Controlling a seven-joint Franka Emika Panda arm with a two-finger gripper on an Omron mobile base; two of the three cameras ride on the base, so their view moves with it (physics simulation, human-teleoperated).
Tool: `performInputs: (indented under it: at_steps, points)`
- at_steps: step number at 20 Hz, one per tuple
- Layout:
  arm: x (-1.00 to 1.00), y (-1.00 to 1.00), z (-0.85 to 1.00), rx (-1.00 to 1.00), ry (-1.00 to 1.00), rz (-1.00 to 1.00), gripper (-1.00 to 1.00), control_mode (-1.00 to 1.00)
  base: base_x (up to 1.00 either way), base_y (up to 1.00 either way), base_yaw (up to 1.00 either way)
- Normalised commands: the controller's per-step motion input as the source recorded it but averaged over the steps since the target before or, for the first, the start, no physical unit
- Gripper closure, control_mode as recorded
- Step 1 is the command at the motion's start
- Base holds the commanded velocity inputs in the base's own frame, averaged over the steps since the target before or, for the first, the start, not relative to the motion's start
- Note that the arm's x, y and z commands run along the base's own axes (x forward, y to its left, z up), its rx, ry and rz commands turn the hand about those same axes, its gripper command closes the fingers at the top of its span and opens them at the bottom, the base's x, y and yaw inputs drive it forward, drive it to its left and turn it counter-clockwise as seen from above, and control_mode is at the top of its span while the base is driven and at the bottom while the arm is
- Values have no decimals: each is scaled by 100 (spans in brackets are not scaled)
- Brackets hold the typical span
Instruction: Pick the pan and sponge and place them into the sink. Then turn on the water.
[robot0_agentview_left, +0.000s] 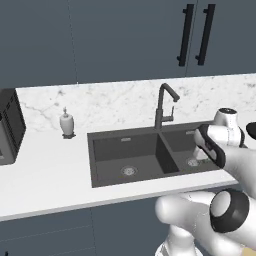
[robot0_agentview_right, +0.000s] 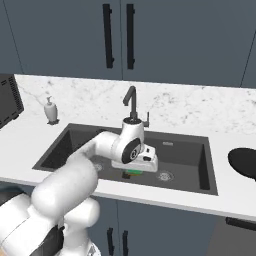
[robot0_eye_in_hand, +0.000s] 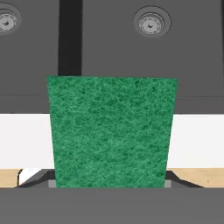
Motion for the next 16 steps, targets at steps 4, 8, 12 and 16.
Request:
performInputs:
  at_steps: [4,8,12,16]
  points:
    - [57,-32,-9,0,4,-4,100,-100,0,0,0]
    - [54,-37,-18,0,6,-3,100,-100,0,0,0]
    - [30,-39,-7,0,7,-1,100,-100,0,0,0]
    - [34,-34,-29,0,3,0,100,-100,0,0,0]
